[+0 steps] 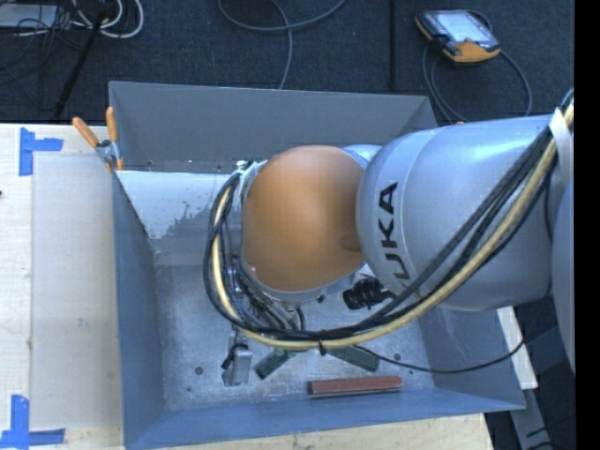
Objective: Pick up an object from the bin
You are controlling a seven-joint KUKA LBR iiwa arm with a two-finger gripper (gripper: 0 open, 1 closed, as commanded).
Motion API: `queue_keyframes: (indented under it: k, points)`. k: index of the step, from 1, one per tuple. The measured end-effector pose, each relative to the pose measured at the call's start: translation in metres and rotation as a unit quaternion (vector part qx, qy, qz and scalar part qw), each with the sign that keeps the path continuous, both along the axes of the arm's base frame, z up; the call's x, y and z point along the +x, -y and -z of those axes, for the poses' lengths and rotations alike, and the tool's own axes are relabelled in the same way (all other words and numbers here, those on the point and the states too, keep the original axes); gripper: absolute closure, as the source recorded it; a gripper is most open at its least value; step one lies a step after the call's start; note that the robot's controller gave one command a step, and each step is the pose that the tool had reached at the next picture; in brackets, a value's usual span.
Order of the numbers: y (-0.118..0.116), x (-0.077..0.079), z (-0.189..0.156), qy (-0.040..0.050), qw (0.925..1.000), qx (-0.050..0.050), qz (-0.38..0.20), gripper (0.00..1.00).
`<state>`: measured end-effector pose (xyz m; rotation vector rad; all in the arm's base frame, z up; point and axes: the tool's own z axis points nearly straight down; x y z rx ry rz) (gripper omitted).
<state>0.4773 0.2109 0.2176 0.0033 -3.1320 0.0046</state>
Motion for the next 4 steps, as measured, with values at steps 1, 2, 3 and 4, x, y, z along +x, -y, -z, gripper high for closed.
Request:
queue_keyframes:
  k: [1, 2, 3, 4]
  points:
    - [0.001, 0.002, -0.004, 0.0037, 1.0, 0.001, 0.002, 0.0]
    - [0.034, 0.019, 0.039, 0.0065, 0.9994, 0.003, -0.034, 0.0]
    - [0.033, 0.021, 0.099, 0.006, 0.9989, 0.001, -0.046, 0.0]
    - [0.049, 0.035, 0.106, -0.0029, 0.9988, 0.001, -0.049, 0.0]
